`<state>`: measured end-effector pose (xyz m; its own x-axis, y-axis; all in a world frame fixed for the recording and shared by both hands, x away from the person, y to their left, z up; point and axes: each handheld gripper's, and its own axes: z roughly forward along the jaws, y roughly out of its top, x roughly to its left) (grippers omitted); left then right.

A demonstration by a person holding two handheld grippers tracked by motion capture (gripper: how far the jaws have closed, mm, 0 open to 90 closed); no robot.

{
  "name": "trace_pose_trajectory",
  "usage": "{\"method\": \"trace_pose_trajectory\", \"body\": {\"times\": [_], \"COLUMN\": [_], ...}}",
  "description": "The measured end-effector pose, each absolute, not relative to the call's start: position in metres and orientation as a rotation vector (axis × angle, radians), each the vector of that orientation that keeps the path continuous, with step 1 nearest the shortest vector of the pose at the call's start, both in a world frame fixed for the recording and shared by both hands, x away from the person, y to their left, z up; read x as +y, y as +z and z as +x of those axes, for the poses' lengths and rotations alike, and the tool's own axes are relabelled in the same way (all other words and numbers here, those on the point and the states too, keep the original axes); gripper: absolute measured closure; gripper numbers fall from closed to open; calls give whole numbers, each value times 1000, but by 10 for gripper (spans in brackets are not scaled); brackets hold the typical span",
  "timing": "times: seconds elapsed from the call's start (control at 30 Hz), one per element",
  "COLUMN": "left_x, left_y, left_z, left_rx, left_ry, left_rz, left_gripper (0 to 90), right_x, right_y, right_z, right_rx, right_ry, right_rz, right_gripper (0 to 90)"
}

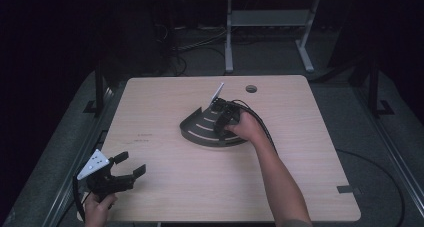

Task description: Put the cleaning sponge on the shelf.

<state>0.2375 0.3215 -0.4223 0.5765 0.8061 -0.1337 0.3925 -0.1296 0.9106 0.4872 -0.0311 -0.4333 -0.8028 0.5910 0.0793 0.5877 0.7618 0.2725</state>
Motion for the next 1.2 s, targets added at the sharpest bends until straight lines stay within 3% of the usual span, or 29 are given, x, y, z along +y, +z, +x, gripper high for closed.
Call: {"method": "trace_pose_trajectory", "body": {"times": [0.57, 1.2], "left_x": [320, 320], "left_y": [-422, -422], "left_z": [238, 237], "left_rx": [990, 991], "left_ry": [488, 489], "left_rz": [1747, 1749], "left_gripper": [133, 133], "right_x": [-38, -51], "right_y": [-430, -408], "right_z": [484, 478], "right_rx": [2919, 2886], "right_ry": [499, 578], "right_rz": [1011, 1024], "right_gripper": [207, 174]}}
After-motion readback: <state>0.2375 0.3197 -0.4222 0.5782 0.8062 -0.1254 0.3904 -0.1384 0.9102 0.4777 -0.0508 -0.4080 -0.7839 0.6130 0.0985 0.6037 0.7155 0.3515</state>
